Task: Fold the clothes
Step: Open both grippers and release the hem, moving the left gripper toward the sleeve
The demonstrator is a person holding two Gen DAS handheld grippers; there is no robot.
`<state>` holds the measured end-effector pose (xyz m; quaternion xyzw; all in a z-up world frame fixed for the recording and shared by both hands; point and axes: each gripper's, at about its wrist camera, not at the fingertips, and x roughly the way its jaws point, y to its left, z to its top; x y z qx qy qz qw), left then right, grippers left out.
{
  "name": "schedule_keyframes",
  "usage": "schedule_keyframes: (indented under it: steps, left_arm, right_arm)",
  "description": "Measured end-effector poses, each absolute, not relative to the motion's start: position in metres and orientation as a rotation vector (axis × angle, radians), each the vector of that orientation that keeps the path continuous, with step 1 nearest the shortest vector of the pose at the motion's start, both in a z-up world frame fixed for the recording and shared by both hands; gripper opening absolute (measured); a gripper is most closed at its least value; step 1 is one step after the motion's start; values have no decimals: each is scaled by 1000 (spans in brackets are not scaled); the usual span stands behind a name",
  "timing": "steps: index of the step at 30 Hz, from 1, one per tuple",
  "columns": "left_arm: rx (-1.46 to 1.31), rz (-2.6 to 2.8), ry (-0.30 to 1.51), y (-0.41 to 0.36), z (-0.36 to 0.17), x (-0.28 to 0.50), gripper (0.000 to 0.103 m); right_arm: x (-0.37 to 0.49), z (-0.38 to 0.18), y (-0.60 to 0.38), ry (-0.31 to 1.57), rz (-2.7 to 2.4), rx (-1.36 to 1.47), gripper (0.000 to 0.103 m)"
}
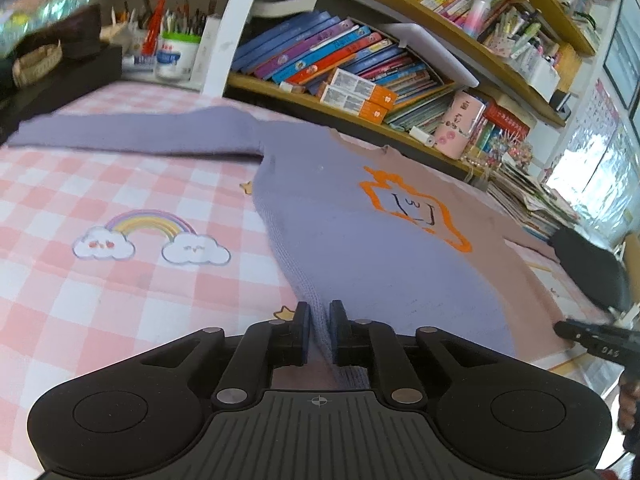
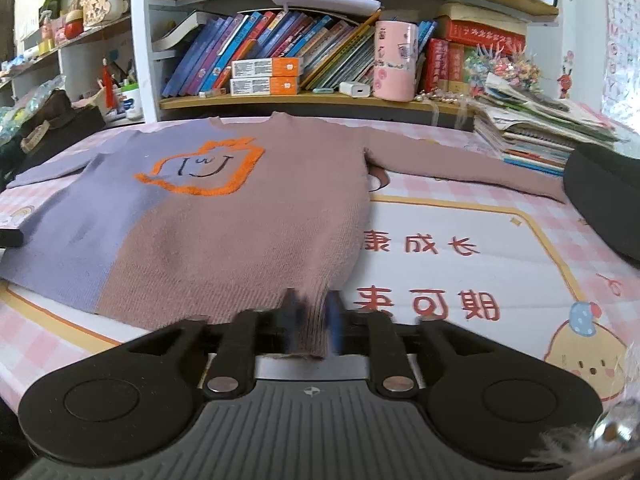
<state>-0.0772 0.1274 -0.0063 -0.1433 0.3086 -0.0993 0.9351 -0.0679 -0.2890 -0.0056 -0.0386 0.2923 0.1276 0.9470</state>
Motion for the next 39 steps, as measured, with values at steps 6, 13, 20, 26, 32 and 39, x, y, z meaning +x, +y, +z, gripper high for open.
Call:
schedule_keyframes:
  steps: [6, 13, 20, 26, 32, 39]
  left_arm:
    - [-165, -147, 487, 114, 15, -92, 80]
    - [-111, -90, 401, 110, 30, -97, 96]
    - [-127, -8, 400, 123, 29, -90, 101]
    - [-105, 67, 429, 135, 27, -81, 103]
    - [-118, 170, 488, 151, 24, -64, 103]
    - [-127, 238, 557, 171, 23, -28, 103]
  right_arm:
    - [-72, 4, -283, 544, 276, -106, 71]
    - [-66, 21, -256, 460, 408, -157, 89]
    - [-41, 32, -227, 409, 519, -195, 95]
    - [-10, 29, -209, 409, 604, -215, 97]
    - [16, 23, -202, 415, 673, -251, 98]
    - [37, 6, -219, 460, 678, -251, 98]
